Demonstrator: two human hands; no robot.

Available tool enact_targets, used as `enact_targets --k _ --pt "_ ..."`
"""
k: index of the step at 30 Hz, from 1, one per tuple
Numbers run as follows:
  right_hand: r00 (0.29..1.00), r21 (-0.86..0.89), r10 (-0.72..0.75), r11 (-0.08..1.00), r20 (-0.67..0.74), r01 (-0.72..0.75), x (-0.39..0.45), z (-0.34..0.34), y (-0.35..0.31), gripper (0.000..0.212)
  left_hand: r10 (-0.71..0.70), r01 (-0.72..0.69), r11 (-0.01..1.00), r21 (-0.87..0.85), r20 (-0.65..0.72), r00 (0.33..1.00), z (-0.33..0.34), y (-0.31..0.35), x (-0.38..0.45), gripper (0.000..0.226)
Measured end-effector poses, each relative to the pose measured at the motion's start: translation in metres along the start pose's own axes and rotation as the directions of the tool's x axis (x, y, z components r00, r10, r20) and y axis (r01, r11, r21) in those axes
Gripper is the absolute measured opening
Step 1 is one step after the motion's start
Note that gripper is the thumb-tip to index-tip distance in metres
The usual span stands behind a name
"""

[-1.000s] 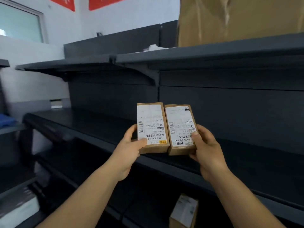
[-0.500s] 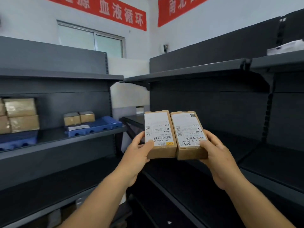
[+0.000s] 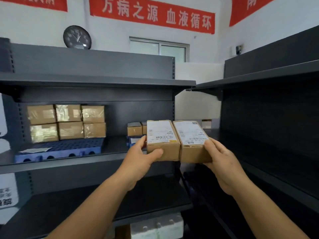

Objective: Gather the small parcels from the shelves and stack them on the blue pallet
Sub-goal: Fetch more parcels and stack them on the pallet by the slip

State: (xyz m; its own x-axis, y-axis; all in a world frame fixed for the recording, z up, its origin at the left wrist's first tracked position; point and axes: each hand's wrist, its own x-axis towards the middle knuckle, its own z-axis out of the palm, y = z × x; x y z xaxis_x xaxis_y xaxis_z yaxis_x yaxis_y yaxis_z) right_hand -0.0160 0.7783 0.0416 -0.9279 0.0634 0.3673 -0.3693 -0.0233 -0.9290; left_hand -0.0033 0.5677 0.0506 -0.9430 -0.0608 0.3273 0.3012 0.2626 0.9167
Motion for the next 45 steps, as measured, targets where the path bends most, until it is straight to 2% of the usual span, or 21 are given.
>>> enact_targets --k 4,7,17,26,36,45 --pt "0.993 0.048 -0.004 0.999 0.114 -0.001 0.070 0.022 0.024 0.035 0.002 0.009 0.996 0.086 -0.126 0.992 -0.010 -0.014 0.053 0.056" --pt "0.978 0.018 -0.009 1.000 0.209 0.005 0.120 0.036 0.040 0.044 -0.014 0.032 0.995 0.089 -0.200 0.980 -0.018 -0.023 0.093 0.054" --pt "0.956 -0.023 -0.007 1.000 0.294 0.015 0.246 0.093 0.067 0.043 -0.064 0.102 0.990 0.101 -0.331 0.941 -0.051 -0.045 0.203 0.058" --pt "0.963 -0.132 0.010 0.991 0.270 0.026 0.332 0.131 0.092 0.042 -0.041 0.070 0.994 0.089 -0.299 0.953 -0.070 -0.075 0.294 0.035" --pt "0.962 -0.213 0.057 0.977 0.269 0.002 0.384 0.169 0.130 0.035 -0.113 0.135 0.988 0.071 -0.256 0.960 -0.094 -0.126 0.356 0.035" --pt "0.963 -0.265 0.025 0.963 0.268 0.049 0.394 0.173 0.147 0.036 -0.083 0.125 0.981 0.152 -0.258 0.963 -0.097 -0.138 0.373 0.027"
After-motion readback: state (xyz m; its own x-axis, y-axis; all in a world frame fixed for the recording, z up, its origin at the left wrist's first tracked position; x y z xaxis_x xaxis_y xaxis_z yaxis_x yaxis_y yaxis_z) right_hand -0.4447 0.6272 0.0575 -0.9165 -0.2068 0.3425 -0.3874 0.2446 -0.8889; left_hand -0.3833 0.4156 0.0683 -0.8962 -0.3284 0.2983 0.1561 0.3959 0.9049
